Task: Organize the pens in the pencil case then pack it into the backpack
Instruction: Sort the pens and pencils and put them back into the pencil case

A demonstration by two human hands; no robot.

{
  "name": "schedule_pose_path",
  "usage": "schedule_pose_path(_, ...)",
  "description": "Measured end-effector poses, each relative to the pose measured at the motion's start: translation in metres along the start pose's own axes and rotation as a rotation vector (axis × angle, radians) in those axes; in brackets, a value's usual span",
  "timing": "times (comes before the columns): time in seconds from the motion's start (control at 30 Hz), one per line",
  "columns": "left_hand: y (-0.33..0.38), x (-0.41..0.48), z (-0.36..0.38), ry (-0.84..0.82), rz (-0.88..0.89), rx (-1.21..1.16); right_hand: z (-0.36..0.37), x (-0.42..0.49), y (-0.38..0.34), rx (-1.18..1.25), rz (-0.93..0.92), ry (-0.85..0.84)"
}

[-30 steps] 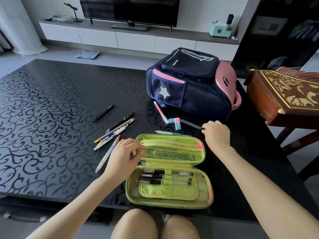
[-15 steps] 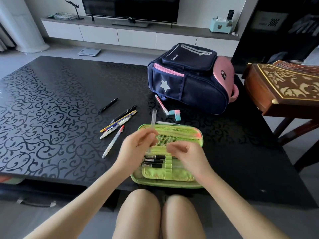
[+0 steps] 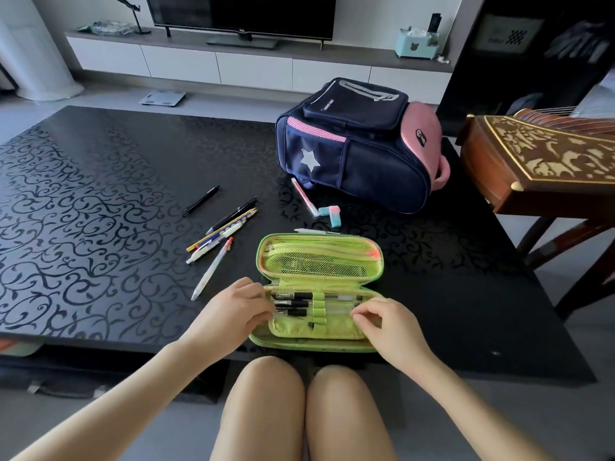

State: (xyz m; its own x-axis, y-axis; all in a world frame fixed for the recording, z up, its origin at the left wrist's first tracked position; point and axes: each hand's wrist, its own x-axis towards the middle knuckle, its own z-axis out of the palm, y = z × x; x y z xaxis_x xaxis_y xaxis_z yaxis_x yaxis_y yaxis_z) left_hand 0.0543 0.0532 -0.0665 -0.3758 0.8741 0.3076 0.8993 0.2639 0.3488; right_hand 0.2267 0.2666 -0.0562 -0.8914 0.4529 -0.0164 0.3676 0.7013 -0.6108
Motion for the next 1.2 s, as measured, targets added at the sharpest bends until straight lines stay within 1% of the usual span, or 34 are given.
schedule_pose_path(0.1,0.001,-0.001,0.001,-0.027,-0.008,0.007,0.002,0.003,0.002,-0.01,-0.012,0.014)
schedule_pose_path(0.2,0.001,-0.004,0.001,-0.092,0.035,0.032,0.006,0.002,0.005,-0.032,-0.026,0.035)
schedule_pose_path(0.37,-0.001,-0.005,0.002,-0.032,-0.031,0.011,0.009,0.002,0.007,-0.042,-0.047,0.057)
schedule_pose_path(0.63,-0.008,0.002,0.007,-0.129,0.072,0.018,0.012,0.003,0.007,-0.051,-0.063,0.095)
schedule_pose_path(0.73,-0.008,0.0,0.007,-0.113,0.104,0.041,0.013,0.004,0.006,-0.054,-0.067,0.106)
schedule_pose_path(0.93,0.0,0.006,0.013,-0.061,0.112,0.067,0.017,0.003,0.006,-0.054,-0.115,0.135)
schedule_pose_path(1.07,0.021,0.023,0.032,-0.039,0.127,-0.003,0.022,0.002,0.009,-0.061,-0.161,0.162)
schedule_pose_path(1.2,0.033,0.029,0.044,0.006,0.075,-0.05,0.023,0.003,0.014,-0.072,-0.197,0.151)
